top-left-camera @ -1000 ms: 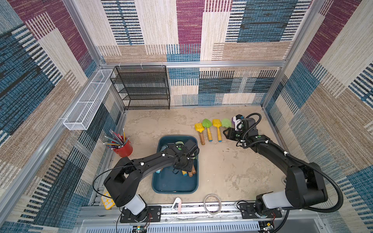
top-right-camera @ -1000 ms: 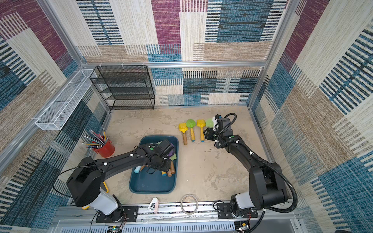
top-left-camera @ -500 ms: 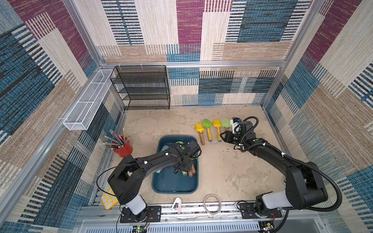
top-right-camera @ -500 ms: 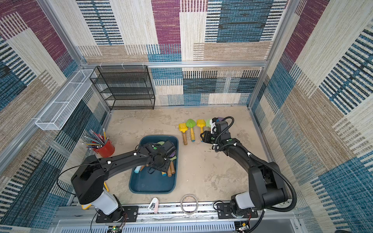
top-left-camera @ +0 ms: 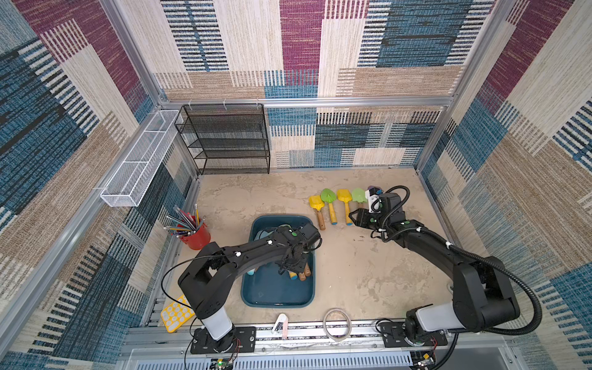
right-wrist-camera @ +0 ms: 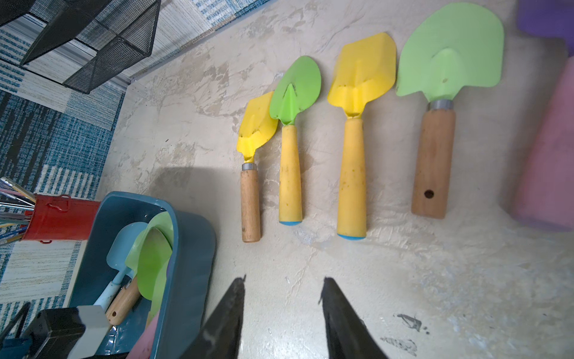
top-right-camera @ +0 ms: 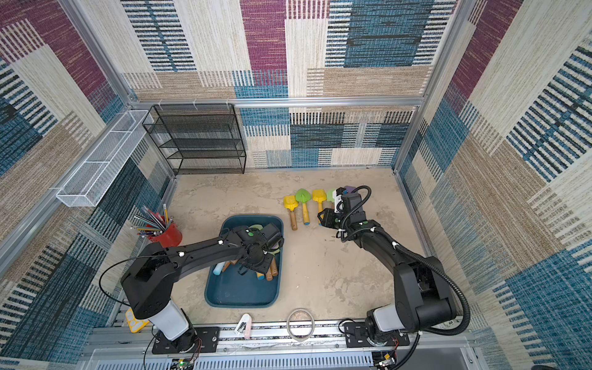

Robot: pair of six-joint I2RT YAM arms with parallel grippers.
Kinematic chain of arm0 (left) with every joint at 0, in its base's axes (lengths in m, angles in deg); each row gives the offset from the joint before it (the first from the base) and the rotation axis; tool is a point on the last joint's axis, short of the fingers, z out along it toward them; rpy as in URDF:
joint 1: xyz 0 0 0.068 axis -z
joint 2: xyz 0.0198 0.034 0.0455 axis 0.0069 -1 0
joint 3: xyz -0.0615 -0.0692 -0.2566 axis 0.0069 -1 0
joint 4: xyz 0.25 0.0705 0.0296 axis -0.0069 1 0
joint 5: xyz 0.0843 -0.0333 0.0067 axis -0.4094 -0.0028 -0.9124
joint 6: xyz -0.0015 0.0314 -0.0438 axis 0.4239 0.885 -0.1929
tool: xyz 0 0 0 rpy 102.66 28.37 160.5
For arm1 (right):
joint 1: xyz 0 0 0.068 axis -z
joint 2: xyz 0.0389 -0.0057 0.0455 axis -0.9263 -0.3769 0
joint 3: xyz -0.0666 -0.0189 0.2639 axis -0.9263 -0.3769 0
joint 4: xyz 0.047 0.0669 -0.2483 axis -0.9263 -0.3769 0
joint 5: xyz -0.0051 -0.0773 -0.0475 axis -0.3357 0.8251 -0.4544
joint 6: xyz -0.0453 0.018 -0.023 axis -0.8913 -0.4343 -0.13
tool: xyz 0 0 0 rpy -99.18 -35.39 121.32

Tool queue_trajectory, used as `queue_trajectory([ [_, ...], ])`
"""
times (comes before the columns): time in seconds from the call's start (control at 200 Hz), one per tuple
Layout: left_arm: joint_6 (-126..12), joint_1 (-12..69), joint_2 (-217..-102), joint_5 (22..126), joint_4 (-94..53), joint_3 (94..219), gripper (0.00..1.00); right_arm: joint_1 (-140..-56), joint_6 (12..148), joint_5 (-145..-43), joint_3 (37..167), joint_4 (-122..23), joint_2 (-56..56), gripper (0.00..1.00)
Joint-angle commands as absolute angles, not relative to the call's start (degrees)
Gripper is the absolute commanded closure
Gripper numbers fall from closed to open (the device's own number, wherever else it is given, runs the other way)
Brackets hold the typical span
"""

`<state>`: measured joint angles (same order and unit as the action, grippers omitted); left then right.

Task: Take the shovel out of the storage box
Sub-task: Pick up the shovel from the storage box.

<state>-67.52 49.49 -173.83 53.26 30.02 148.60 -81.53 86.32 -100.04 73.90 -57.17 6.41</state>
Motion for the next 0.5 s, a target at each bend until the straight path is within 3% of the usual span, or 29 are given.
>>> queue_trajectory([
  [0.0, -66.66, 49.44, -173.85, 53.53, 30.31, 149.02, 0.69, -81.75, 86.57, -100.29, 74.49, -55.19, 6.40, 0.57],
  [0.125, -67.02, 49.44, -173.01, 52.96, 30.24, 148.87, 0.77, -81.91, 86.50, -100.14, 74.73, -55.53, 6.59, 0.57],
  [0.496, -69.04, 49.02, -167.24, 50.95, 33.00, 147.65, 0.85, -83.83, 87.86, -100.53, 73.74, -55.24, 9.08, 0.57],
])
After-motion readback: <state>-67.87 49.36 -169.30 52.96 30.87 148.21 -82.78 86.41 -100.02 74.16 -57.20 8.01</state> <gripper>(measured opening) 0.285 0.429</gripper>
